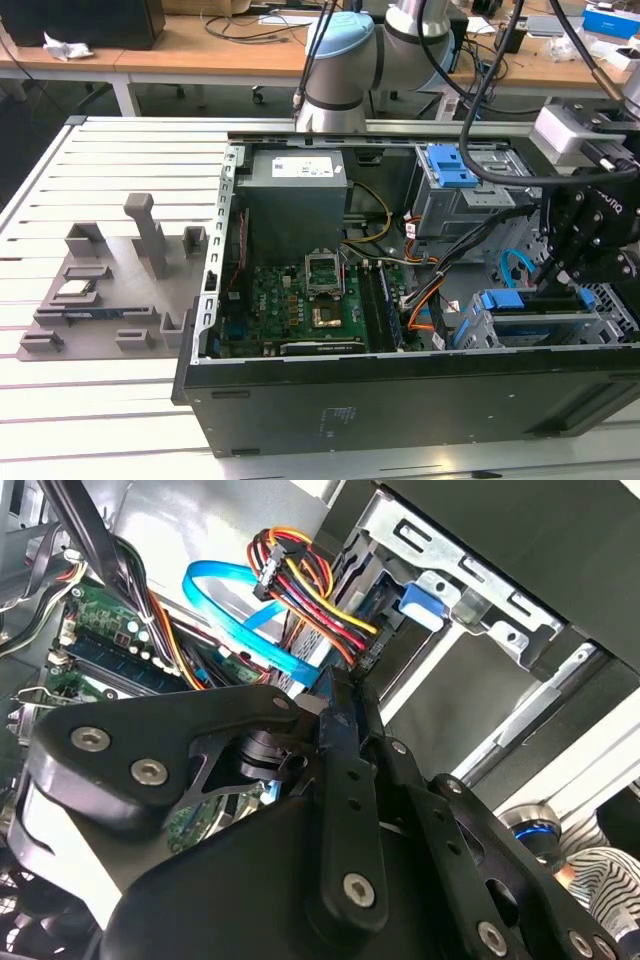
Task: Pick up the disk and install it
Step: 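Insert the second disk wire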
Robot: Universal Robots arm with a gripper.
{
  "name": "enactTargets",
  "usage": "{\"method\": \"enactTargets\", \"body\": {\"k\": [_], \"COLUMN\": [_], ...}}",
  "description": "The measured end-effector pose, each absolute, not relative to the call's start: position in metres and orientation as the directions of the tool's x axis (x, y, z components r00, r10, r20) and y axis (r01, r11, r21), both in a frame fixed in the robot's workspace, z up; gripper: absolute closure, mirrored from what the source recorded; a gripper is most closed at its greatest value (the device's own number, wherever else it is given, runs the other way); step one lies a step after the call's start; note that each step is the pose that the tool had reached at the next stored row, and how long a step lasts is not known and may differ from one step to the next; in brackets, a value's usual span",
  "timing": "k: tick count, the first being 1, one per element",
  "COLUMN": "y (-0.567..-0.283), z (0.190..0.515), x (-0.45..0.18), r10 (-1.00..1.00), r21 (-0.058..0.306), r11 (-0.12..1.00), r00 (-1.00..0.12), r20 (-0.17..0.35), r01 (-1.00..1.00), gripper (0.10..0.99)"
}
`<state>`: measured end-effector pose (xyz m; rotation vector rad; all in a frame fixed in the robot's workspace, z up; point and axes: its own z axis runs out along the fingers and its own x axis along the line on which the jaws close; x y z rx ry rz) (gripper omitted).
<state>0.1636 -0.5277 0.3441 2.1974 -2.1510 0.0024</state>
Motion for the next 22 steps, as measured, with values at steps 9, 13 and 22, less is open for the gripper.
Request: {"method": "enactTargets", "body": {"k": [9, 13, 22], "y": [-0.528, -0.528, -0.524], "z": [0.339, 0.338, 0.364], "x": [0.163, 0.163, 0.163], "r10": [-0.999, -0.999, -0.999], "r21": [0.047, 0.046, 0.045], "r11": [-0.020, -0.021, -0.020], "r00": [0.023, 0.023, 0.022], "r20": [0.048, 0.047, 0.048], "r01": [-0.999, -0.999, -0.999], "gripper": [0.925, 0.859, 0.933]}}
